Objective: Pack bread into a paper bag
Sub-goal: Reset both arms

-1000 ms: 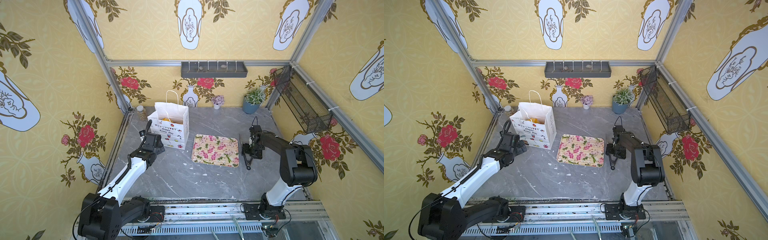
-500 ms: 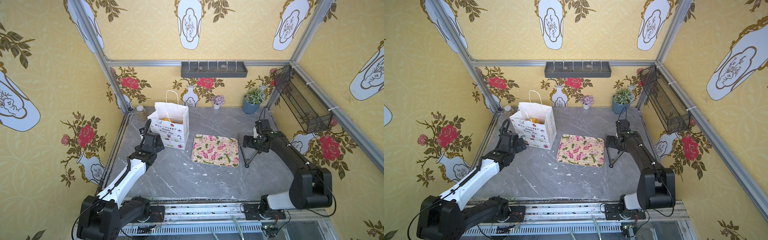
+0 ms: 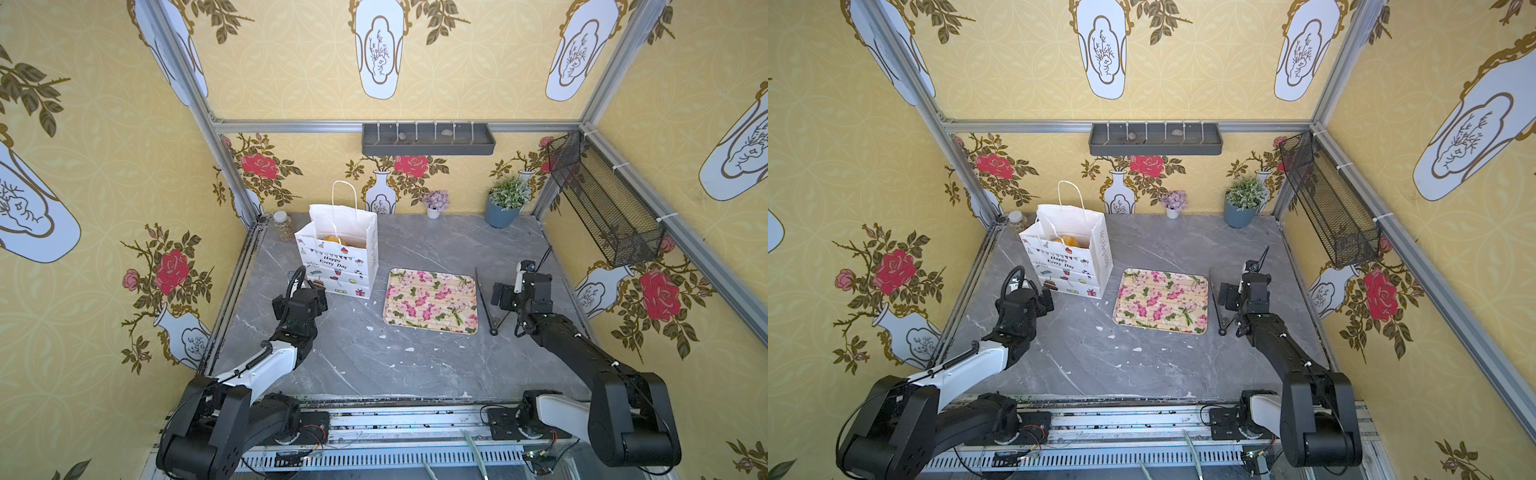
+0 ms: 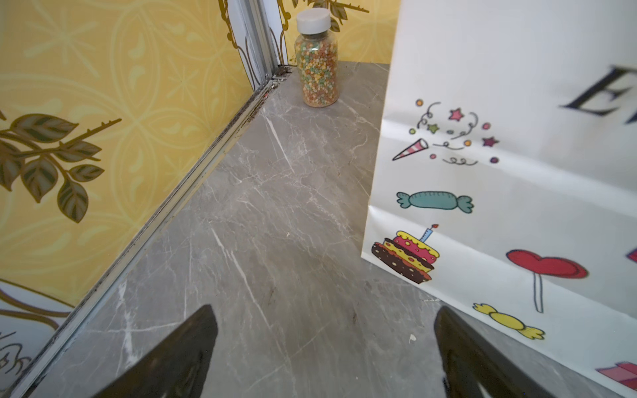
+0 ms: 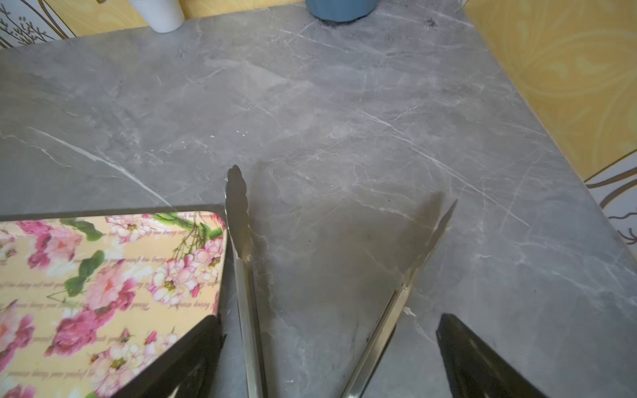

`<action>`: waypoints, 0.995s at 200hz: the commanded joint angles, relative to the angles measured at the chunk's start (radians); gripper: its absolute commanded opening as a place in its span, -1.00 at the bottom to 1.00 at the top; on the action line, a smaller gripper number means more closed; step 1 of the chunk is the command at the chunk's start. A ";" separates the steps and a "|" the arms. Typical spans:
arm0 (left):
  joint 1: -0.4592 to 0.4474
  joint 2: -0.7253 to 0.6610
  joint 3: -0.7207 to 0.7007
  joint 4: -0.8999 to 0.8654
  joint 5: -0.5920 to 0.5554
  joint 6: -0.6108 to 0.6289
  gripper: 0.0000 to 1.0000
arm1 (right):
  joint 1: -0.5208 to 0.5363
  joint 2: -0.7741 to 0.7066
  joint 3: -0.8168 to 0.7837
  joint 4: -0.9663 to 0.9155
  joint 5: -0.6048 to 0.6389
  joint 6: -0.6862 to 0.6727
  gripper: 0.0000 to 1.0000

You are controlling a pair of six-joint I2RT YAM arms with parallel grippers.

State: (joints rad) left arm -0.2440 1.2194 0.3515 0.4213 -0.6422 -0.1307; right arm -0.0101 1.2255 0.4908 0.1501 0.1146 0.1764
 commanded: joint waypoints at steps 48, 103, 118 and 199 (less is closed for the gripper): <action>0.041 0.153 -0.021 0.371 0.022 0.115 0.98 | 0.010 0.103 -0.099 0.384 -0.015 -0.162 0.96; 0.111 0.176 0.056 0.217 0.188 0.083 0.98 | -0.054 0.162 -0.159 0.535 -0.238 -0.201 0.96; 0.115 0.186 0.073 0.197 0.202 0.085 0.98 | -0.048 0.187 -0.243 0.705 -0.239 -0.210 0.96; 0.132 0.202 -0.082 0.487 0.463 0.164 0.98 | -0.044 0.195 -0.230 0.686 -0.185 -0.189 0.96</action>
State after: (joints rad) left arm -0.1139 1.4250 0.2653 0.8173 -0.2432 0.0090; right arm -0.0509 1.4189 0.2539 0.7910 -0.0776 -0.0212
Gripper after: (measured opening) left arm 0.990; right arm 0.981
